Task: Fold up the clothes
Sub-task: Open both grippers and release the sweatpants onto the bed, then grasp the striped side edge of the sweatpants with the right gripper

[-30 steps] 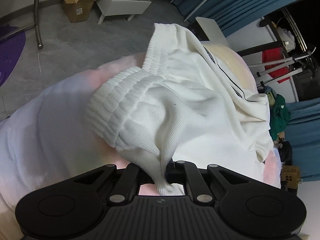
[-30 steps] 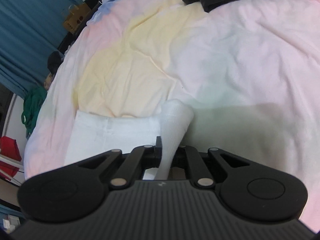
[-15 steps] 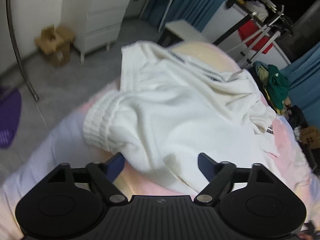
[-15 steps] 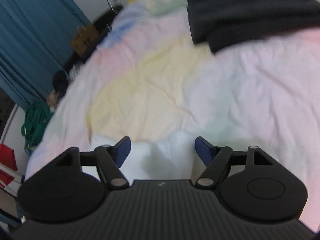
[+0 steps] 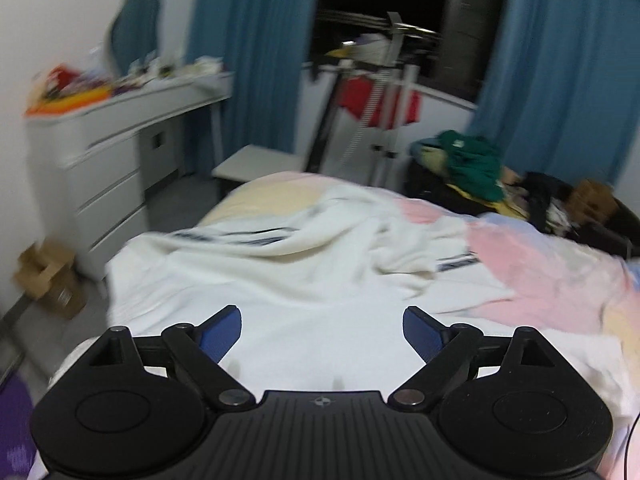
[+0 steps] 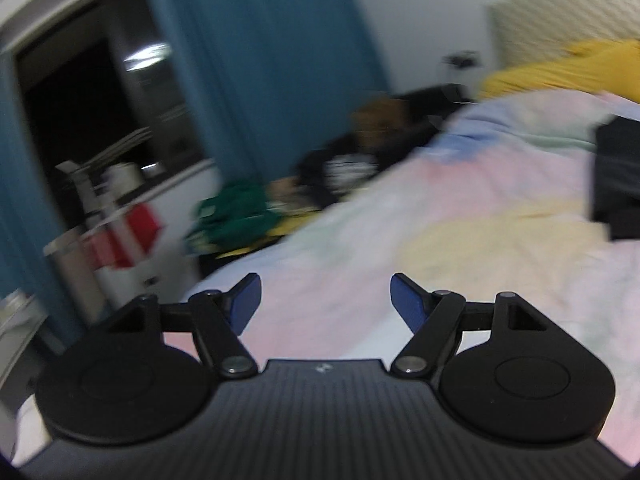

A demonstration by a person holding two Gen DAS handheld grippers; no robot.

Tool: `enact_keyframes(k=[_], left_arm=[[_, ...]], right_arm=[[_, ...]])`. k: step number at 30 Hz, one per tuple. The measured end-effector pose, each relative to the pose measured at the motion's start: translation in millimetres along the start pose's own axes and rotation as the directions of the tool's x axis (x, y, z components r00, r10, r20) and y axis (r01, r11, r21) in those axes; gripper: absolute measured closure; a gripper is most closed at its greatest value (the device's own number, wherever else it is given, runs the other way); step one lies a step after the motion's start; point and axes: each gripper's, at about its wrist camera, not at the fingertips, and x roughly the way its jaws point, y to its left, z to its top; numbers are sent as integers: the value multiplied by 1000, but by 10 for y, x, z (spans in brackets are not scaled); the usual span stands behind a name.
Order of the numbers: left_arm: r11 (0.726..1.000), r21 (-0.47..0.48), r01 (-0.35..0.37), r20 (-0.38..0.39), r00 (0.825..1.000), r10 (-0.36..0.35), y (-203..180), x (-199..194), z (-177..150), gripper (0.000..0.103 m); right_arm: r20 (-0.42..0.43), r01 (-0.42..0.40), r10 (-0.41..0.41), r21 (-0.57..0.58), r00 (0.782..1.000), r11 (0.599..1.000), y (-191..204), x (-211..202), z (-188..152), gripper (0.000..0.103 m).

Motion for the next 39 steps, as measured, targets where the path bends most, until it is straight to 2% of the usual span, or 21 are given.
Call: enact_keyframes(k=[5, 9, 14, 18, 25, 33, 39], left_arm=[[996, 93, 11, 30, 999, -13, -413, 291, -66, 13], [993, 115, 30, 64, 997, -38, -611, 526, -160, 13], [987, 158, 26, 105, 994, -43, -705, 824, -382, 13], [983, 183, 30, 89, 995, -46, -686, 1037, -515, 13], [982, 189, 20, 75, 997, -35, -662, 1181, -657, 13], [983, 183, 13, 23, 1000, -18, -677, 1291, -694, 13], [985, 175, 7, 17, 1000, -10, -669, 1259, -695, 13]], right_arm=[[-44, -165, 163, -51, 986, 985, 348, -118, -147, 29], [-68, -248, 242, -102, 968, 963, 524, -181, -262, 29], [-101, -276, 263, -149, 960, 950, 654, -133, -456, 29], [-139, -290, 267, -180, 954, 940, 788, -41, -612, 29], [-187, -330, 295, -201, 937, 922, 996, 85, -805, 29], [-281, -383, 324, -189, 904, 904, 1050, 184, -1009, 29], [-354, -443, 367, -160, 860, 882, 1099, 241, -1120, 29]])
